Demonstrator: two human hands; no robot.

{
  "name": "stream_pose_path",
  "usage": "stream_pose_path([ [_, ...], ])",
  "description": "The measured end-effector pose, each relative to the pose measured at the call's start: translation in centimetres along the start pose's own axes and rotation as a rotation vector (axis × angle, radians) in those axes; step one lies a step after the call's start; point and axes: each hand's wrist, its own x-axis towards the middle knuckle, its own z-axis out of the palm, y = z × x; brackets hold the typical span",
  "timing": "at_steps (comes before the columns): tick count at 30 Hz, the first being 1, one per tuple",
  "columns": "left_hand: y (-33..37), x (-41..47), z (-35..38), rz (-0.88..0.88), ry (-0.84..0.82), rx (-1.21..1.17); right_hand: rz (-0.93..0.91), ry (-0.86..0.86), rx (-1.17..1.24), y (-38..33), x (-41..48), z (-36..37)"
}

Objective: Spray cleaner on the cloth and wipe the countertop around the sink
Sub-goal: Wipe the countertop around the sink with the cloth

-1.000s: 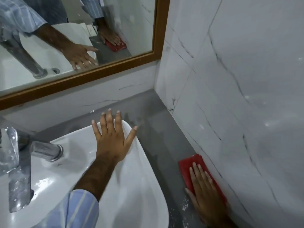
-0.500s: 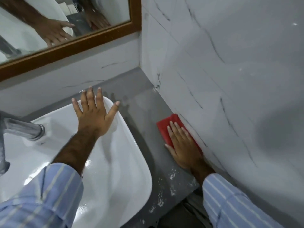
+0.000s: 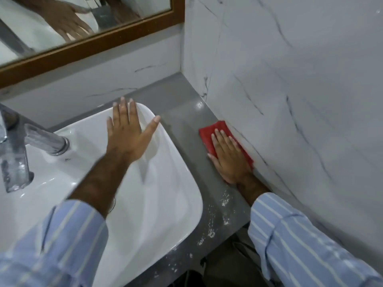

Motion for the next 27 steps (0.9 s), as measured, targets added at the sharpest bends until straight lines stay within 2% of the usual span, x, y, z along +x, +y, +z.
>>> stream_pose_path([
  [2,0.4,-4.8,0.9,0.035,-0.067,-0.136,-0.014,0.008,-0.002,-0.3,-4.5,0.4],
  [5,0.1,-14.0,3.1,0.087,-0.257,-0.287,-0.002,0.021,-0.006,0.0,-12.5,1.5],
  [8,-1.4,-20.5,3.9,0.125,-0.447,-0.313,0.103,0.014,0.011,-0.3,-19.0,2.6],
  [12,-4.2,-23.5,2.0,0.007,-0.452,-0.372,0.131,0.010,0.012,-0.5,-18.4,2.4],
  [20,-8.8,-27.8,-0.5,0.024,-0.474,-0.249,-0.029,-0.014,-0.015,3.0,-12.0,0.5],
  [22,-10.4,-28.5,-1.1,0.011,-0.477,-0.230,0.006,0.000,0.025,3.3,-10.6,0.4],
  [25,-13.1,-29.7,-2.4,-0.055,-0.464,-0.217,0.084,0.075,0.038,0.4,-10.4,0.8],
  [27,-14.2,-30.5,-3.0,-0.083,-0.432,-0.233,-0.006,0.092,0.017,-2.7,-12.9,1.6],
])
